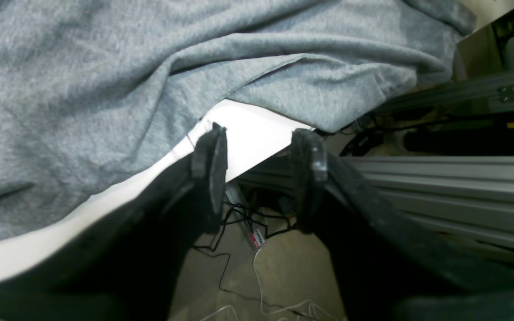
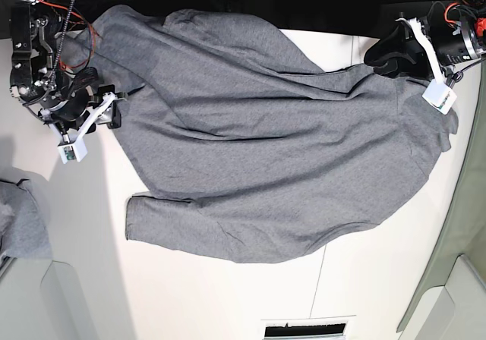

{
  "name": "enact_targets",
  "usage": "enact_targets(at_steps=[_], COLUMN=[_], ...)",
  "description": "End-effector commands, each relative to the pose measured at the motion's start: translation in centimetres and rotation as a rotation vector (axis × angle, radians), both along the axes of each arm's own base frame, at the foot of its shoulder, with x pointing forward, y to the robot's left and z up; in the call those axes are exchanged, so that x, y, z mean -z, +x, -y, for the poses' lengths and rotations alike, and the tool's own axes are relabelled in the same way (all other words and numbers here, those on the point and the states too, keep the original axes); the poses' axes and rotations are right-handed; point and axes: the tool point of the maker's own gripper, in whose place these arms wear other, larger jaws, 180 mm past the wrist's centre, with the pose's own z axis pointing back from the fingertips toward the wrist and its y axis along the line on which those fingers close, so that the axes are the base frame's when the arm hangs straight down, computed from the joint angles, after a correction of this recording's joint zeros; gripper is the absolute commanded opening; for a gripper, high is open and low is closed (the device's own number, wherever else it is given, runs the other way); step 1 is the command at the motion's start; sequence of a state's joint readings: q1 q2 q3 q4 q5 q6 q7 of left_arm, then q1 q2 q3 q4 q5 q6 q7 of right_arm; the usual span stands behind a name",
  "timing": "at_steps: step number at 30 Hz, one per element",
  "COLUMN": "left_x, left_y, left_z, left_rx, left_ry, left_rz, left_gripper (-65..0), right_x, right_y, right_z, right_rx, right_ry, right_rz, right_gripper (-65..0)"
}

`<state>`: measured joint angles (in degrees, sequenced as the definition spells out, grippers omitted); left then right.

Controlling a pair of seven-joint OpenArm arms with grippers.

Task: Layout the t-shirt on the table in an organized manner, then fold the t-shirt properly
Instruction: 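Lift the shirt corners with both grippers and drag them apart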

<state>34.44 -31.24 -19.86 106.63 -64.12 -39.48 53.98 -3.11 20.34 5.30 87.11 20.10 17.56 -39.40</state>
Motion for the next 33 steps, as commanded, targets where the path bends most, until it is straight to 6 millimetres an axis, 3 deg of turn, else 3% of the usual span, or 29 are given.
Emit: enact_targets(at_steps=[1, 6, 17, 20, 24, 26, 33], left_x=[-1.0, -0.9, -0.3, -0.1, 0.0, 0.1, 0.2], left_y=[0.5, 0.3, -2.3, -3.4, -3.5, -3.6, -3.7], left_z=[0.0, 0.0, 0.6, 0.7, 1.1, 1.5, 1.9], left_rx=[0.009, 0.014, 0.028, 0.029, 0.016, 0.002, -0.011], left_ry=[-0.011, -0.006, -0.019, -0.023, -0.039, -0.056, -0.071], left_rz=[0.036, 0.026, -0.038, -0.063, -0.064, -0.064, -0.063], left_gripper=[-39.2, -39.2, -39.2, -39.2, -39.2, -39.2, -39.2], right_x=[-1.8, -2.5, 0.7, 1.2, 0.5, -0.2, -3.4], right_y=[1.3, 0.2, -9.4, -10.5, -9.0, -7.6, -0.7], right_z=[0.9, 2.3, 3.2, 3.2, 3.3, 3.3, 4.9], right_rx=[0.004, -0.016, -0.127, -0.116, -0.102, -0.100, -0.130], right_ry=[-0.002, 0.031, 0.087, 0.097, 0.096, 0.093, -0.037], right_rz=[0.051, 0.003, -0.207, -0.215, -0.131, -0.062, 0.089], right_gripper=[-32.3, -32.3, -32.5, -33.1, -55.7, -63.3, -65.0])
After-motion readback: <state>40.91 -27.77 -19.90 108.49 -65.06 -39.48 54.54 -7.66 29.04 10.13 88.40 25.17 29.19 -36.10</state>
